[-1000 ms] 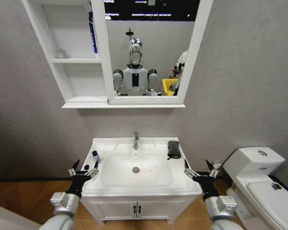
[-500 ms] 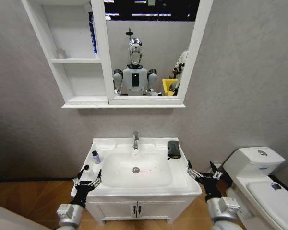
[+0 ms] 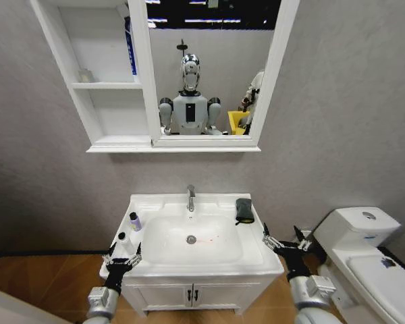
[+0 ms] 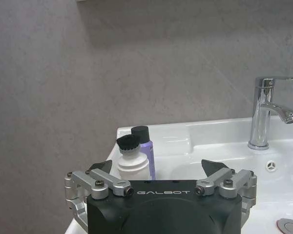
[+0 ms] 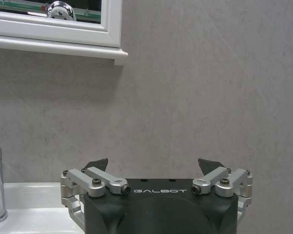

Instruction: Move facial cleanser and shampoo from washbasin to cabinet, then wipe washbasin with towel.

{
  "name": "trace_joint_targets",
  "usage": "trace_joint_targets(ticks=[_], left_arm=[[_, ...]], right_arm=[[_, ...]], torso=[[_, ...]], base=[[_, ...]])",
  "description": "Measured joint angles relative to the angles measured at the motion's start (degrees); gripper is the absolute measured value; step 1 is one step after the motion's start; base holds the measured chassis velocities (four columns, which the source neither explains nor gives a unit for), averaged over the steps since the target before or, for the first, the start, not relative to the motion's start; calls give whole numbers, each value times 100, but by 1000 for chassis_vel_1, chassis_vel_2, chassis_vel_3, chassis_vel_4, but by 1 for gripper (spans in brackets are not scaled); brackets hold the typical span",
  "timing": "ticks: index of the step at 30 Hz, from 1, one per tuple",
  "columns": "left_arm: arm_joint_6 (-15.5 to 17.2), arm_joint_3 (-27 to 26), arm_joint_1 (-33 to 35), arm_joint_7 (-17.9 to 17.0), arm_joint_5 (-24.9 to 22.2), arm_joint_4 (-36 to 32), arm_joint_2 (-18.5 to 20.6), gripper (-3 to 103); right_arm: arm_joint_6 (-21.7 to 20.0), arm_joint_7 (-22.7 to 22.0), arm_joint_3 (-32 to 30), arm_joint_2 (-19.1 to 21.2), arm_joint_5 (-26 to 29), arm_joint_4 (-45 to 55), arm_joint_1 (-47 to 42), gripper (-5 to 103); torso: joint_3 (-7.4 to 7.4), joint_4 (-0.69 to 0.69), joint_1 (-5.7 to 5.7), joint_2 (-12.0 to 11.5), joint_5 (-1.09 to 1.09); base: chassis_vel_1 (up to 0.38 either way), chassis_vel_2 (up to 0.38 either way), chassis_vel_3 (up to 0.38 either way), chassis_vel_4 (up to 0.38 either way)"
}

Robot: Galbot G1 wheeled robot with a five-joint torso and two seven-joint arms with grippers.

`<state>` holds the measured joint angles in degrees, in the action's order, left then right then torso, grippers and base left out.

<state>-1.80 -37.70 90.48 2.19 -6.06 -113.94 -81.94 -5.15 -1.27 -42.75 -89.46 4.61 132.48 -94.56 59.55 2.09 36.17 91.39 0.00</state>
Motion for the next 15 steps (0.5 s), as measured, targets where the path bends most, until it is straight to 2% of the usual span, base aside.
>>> trace_joint_targets(ticks=[12, 15], left_arm=[[22, -16, -168, -140, -41, 309, -75, 100], [43, -8, -230, -144, -45, 339, -80, 103]], right_arm=[[24, 17, 10, 28, 53, 25, 53, 100], [24, 19, -2, 30, 61, 25, 54, 100]], torso=[[0, 1, 0, 0, 0], [0, 1, 0, 0, 0]], base=[[0, 0, 0, 0], [0, 0, 0, 0]])
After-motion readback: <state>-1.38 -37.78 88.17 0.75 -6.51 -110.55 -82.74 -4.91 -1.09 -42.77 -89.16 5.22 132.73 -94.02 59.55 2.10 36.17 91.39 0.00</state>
